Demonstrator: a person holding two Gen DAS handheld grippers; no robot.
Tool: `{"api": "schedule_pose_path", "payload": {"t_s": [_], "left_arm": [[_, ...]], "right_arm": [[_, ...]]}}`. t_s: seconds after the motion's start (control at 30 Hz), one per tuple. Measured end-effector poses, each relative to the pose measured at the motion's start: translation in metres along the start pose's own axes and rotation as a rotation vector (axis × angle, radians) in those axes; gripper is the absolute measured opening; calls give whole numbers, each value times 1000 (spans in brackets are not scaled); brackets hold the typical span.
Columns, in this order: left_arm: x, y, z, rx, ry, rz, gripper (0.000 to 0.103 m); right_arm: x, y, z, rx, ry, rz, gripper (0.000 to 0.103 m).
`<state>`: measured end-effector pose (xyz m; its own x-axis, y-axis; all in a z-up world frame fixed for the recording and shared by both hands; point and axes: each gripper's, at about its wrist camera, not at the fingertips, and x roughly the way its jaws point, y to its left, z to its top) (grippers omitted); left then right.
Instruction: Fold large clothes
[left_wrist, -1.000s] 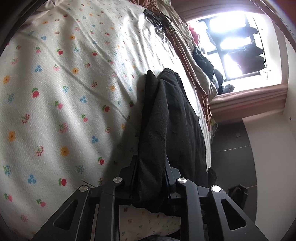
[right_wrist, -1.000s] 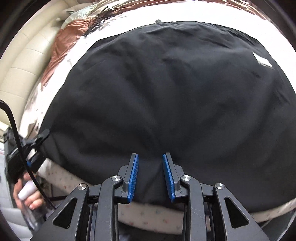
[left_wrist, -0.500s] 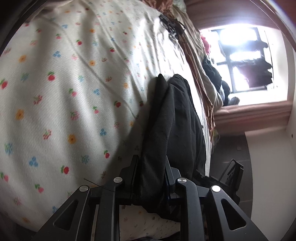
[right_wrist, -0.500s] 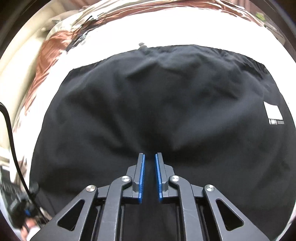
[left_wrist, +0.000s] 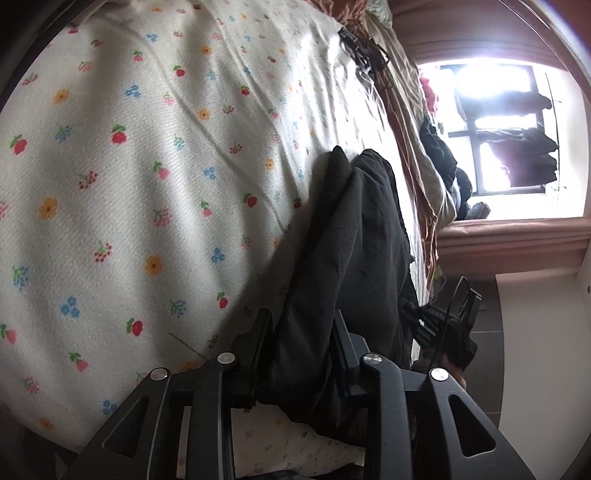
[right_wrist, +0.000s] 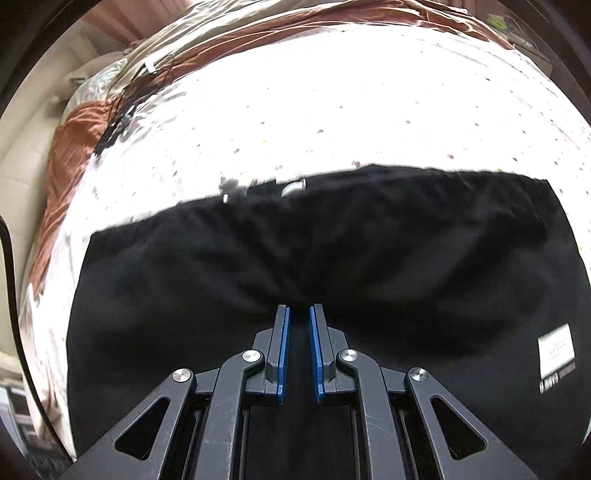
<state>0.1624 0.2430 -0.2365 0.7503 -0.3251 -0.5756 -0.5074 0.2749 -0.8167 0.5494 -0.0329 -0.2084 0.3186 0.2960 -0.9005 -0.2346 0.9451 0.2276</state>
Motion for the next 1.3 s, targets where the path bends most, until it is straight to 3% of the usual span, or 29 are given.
{"api": "schedule_pose_path", "payload": {"t_s": [0.3,0.4,0.57,0.6,0.63,0.7,0.73,1.1,1.3], "left_arm": [[-4,4,-3,-25,13,-3,39],[0,3,-2,-42,11,-6,48],[8,0,1,-31,14,-16,48],[7,-1,0,-27,10,-10,44],[6,-2,0,-21,7,1,31],[1,-5,-1,-18,-6,-8,25],[0,-8,-2,-16,-11,-9,21],[-16,-58,-7,84,-54,-41,17],[-21,-93,-10,144,-60,-73,16]], "right_arm": [[4,-4,19,0,-48,32,11],[-9,-11,13,53,-36,82,13],[-44,-10,-21,28,-36,107,13],[-48,-7,-25,27,-42,117,15],[-54,-8,-33,30,-46,125,18],[-61,-10,-47,35,-44,131,30],[-64,-10,-53,34,-44,141,31],[-77,-12,-114,24,-23,193,31],[-82,-19,-154,57,2,306,30]]}}
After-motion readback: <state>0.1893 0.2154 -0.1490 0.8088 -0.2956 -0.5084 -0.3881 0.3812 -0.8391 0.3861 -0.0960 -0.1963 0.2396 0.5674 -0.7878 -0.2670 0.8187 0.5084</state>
